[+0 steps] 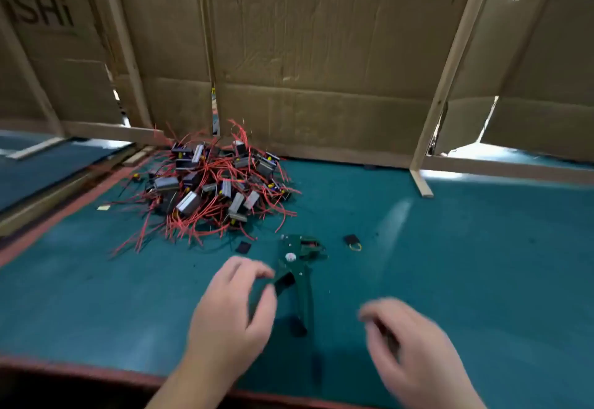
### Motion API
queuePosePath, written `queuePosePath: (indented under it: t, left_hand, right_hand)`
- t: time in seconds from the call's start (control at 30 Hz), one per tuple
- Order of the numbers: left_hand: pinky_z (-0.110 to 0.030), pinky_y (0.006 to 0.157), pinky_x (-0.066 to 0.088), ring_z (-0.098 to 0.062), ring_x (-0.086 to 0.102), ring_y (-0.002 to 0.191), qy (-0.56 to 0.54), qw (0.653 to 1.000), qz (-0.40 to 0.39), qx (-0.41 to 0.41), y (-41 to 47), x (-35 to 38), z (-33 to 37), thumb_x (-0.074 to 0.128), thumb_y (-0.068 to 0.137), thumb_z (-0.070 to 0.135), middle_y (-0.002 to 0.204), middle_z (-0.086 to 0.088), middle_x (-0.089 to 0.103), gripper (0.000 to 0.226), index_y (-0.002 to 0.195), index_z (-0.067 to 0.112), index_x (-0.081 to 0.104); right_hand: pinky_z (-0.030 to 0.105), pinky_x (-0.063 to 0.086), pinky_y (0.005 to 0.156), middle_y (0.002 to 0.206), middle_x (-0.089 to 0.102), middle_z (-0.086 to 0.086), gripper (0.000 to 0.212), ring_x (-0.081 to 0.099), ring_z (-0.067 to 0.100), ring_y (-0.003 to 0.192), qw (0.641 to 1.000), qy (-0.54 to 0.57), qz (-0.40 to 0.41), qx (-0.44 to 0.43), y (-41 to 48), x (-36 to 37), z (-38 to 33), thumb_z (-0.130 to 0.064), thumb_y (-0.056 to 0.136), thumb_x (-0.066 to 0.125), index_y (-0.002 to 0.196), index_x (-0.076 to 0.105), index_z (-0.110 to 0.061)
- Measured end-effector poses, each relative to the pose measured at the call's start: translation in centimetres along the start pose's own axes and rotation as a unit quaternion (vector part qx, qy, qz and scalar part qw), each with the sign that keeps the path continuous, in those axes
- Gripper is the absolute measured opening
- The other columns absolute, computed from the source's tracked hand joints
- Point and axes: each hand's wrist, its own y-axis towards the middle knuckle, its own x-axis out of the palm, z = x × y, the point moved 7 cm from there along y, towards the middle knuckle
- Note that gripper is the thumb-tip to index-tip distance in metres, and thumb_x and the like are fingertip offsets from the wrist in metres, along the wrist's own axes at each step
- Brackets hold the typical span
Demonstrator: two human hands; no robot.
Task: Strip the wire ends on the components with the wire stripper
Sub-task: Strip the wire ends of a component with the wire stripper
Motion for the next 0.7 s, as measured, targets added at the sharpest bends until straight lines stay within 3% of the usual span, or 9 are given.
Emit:
queuePosePath:
  t: [0.07,0.13,0.23,0.33,0.4,0.5,0.6,0.63,0.7]
  left_hand:
    - [-0.032,0.087,0.043,-0.014,0.052,0.094,-0.011,0.995,-0.017,-0.098,0.2,1.9,-0.5,0.056,0.086,0.024,0.095,0.01,0.057,0.013,0.098,0.021,0.061]
    - [-0.03,0.087,0.039,-0.019,0.052,0.093,-0.006,0.99,-0.008,-0.141,-0.6,3.4,-1.0,0.063,0.085,0.012,0.094,0.006,0.06,0.014,0.098,0.017,0.064]
    - [-0.025,0.085,0.045,-0.008,0.06,0.088,-0.093,0.975,0.035,-0.197,-1.5,3.7,-2.8,0.061,0.086,0.01,0.092,0.014,0.062,0.019,0.103,0.018,0.065]
    - [-0.007,0.073,0.043,0.003,0.063,0.082,-0.196,0.957,-0.003,-0.212,-1.4,4.1,-2.8,0.055,0.087,0.03,0.085,0.015,0.069,0.02,0.105,0.029,0.064]
    - [-0.004,0.075,0.039,0.006,0.062,0.092,-0.222,0.956,-0.056,-0.182,-1.2,4.6,-2.0,0.049,0.085,0.038,0.09,0.017,0.07,0.03,0.112,0.036,0.059]
    - [-0.014,0.095,0.036,0.007,0.055,0.112,-0.288,0.924,-0.168,-0.186,-1.1,6.1,-1.9,0.039,0.087,0.051,0.105,0.017,0.069,0.041,0.125,0.042,0.05]
    - [-0.019,0.099,0.034,0.007,0.054,0.115,-0.305,0.892,-0.255,-0.217,-0.1,7.1,-2.1,0.036,0.084,0.058,0.114,0.012,0.068,0.038,0.117,0.051,0.053]
    - [-0.017,0.096,0.035,0.008,0.055,0.112,-0.284,0.895,-0.263,-0.22,0.6,7.1,-2.4,0.039,0.086,0.053,0.11,0.014,0.069,0.031,0.112,0.05,0.056]
    - [-0.019,0.091,0.041,0.002,0.06,0.103,-0.183,0.938,-0.228,-0.188,3.3,6.2,-3.0,0.049,0.091,0.034,0.102,0.016,0.07,0.017,0.102,0.04,0.061]
  right_hand:
    - [0.027,0.045,0.076,0.094,0.06,-0.014,0.015,0.054,0.004,0.084,0.988,-0.019,-0.123,0.093,2.5,3.9,-0.7,-0.036,0.094,0.042,0.1,0.055,-0.031]
    - [0.031,0.044,0.081,0.102,0.059,-0.01,0.023,0.056,0.014,0.098,0.966,-0.037,-0.207,0.149,3.2,6.4,-0.5,-0.046,0.097,0.035,0.105,0.051,-0.03]
    - [0.034,0.042,0.084,0.107,0.057,-0.006,0.031,0.056,0.02,0.103,0.965,-0.071,-0.186,0.172,3.3,8.0,-0.8,-0.051,0.097,0.03,0.111,0.049,-0.03]
    - [0.037,0.039,0.089,0.11,0.053,-0.006,0.046,0.052,0.021,0.108,0.97,-0.076,-0.144,0.179,3.9,9.0,-2.0,-0.058,0.094,0.022,0.112,0.05,-0.027]
    - [0.039,0.039,0.09,0.112,0.05,-0.003,0.061,0.048,0.023,0.111,0.961,-0.087,-0.145,0.218,4.4,9.3,-1.7,-0.07,0.086,0.02,0.111,0.05,-0.023]
    - [0.04,0.04,0.09,0.116,0.044,0.002,0.081,0.042,0.025,0.115,0.941,-0.141,-0.193,0.24,5.1,9.4,-0.7,-0.085,0.07,0.035,0.114,0.047,-0.018]
    - [0.039,0.04,0.089,0.119,0.041,0.004,0.087,0.039,0.026,0.115,0.93,-0.145,-0.229,0.249,6.2,8.9,0.5,-0.083,0.061,0.056,0.116,0.046,-0.017]
    - [0.038,0.04,0.088,0.119,0.041,0.005,0.085,0.039,0.026,0.115,0.926,-0.132,-0.242,0.256,6.6,8.8,0.9,-0.078,0.061,0.061,0.116,0.046,-0.016]
    - [0.037,0.04,0.083,0.12,0.042,0.006,0.078,0.04,0.028,0.114,0.918,-0.142,-0.27,0.252,7.3,8.6,1.4,-0.07,0.063,0.065,0.116,0.046,-0.016]
